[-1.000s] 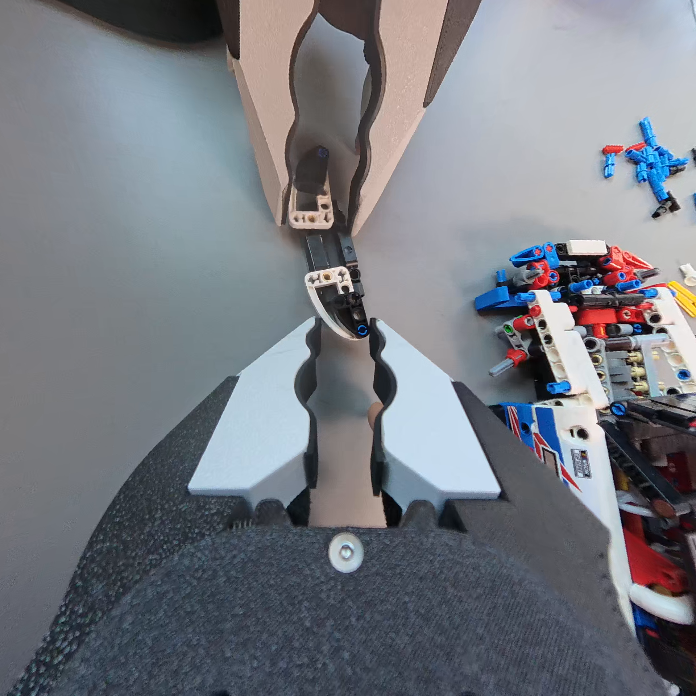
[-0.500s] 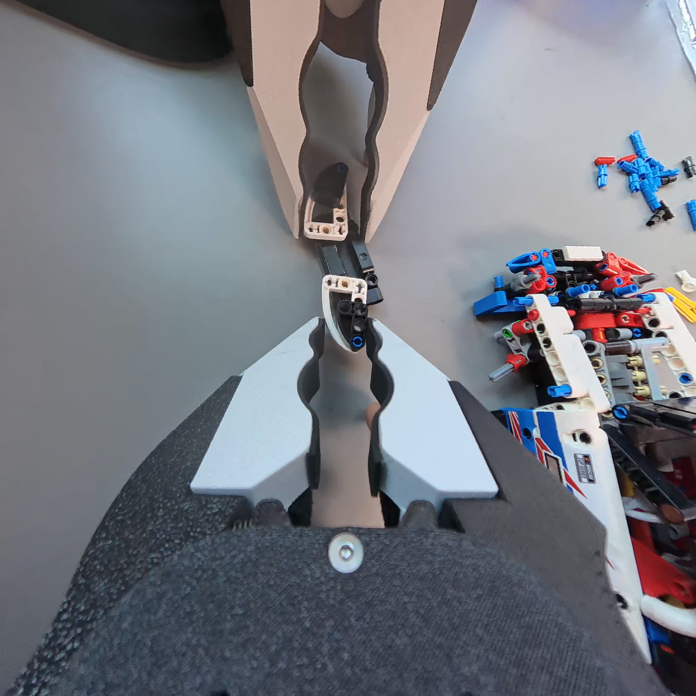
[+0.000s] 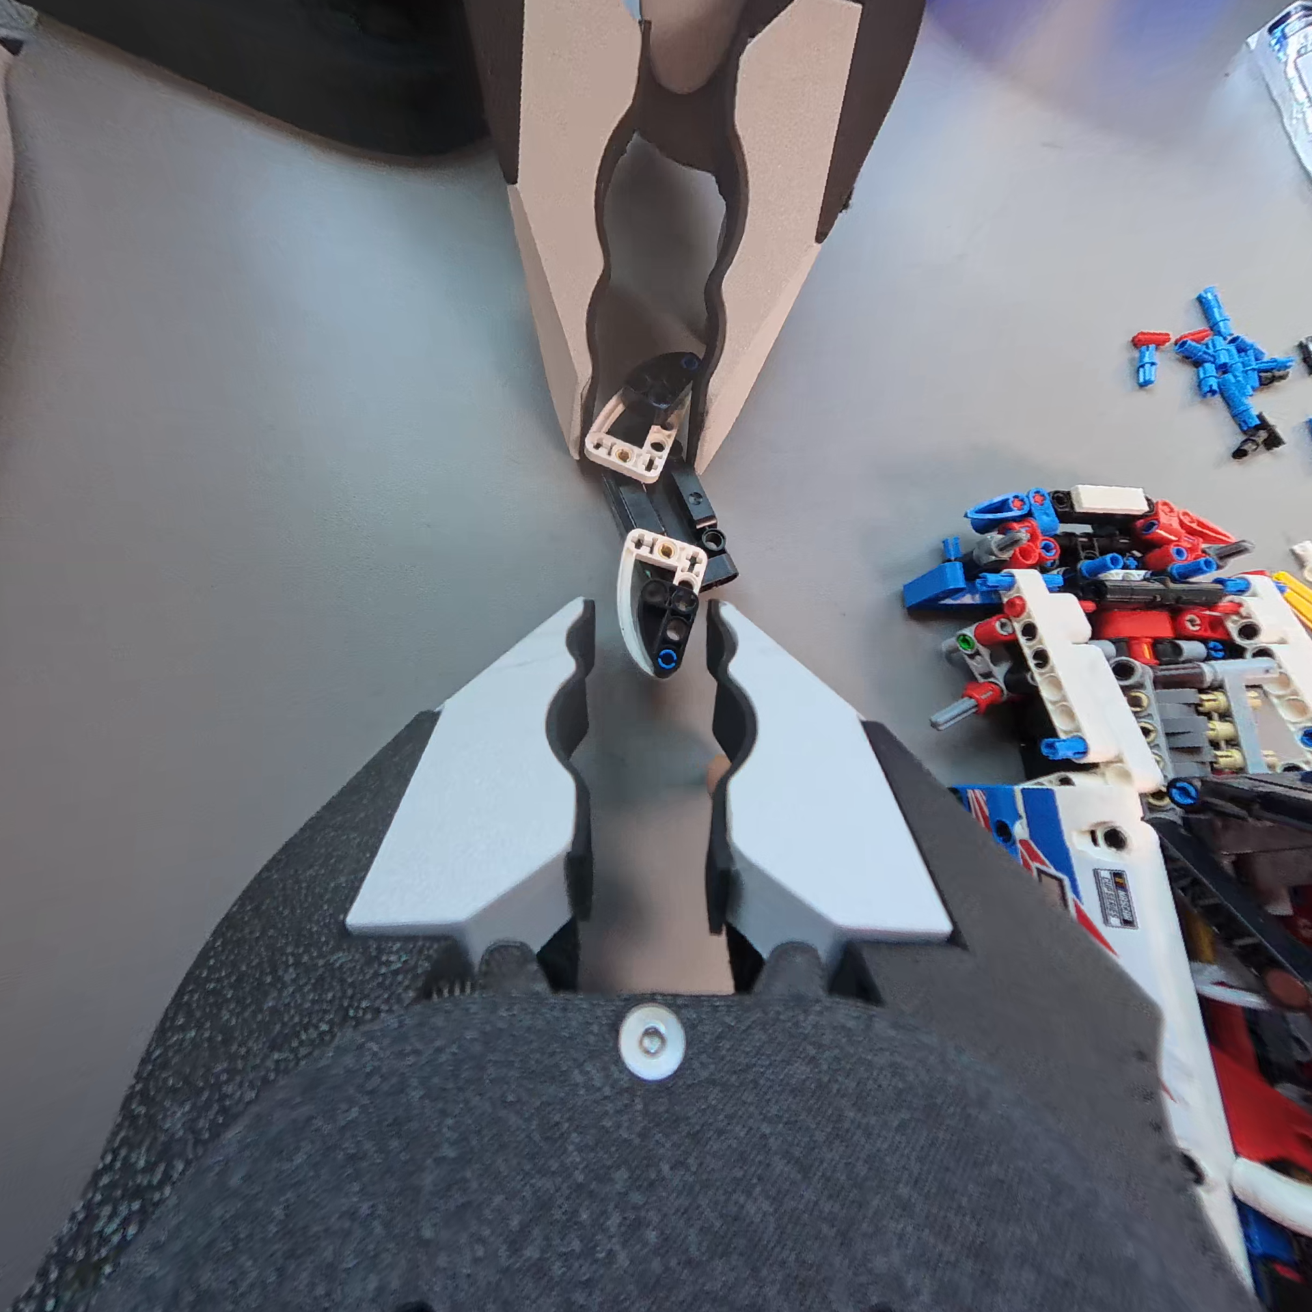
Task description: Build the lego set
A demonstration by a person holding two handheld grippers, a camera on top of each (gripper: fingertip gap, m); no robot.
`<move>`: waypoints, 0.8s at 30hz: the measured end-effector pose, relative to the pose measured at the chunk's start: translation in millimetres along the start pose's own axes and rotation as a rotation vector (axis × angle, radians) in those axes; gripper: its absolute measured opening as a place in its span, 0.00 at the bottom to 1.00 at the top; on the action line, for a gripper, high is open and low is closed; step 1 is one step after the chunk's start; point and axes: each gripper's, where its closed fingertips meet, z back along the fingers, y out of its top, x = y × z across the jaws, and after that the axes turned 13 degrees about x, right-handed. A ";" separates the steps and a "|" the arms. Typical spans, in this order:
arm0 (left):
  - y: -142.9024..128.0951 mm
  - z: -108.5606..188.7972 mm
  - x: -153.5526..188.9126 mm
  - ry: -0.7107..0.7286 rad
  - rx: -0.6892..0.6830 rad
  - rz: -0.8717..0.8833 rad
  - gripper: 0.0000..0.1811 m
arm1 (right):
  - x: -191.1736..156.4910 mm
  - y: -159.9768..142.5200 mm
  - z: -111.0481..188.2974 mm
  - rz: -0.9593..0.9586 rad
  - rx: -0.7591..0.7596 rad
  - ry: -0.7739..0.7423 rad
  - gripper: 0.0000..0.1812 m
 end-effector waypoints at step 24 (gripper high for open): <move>17.4 1.6 3.9 -0.032 0.101 0.034 0.16 | -6.3 24.0 0.2 0.191 0.125 -0.070 0.07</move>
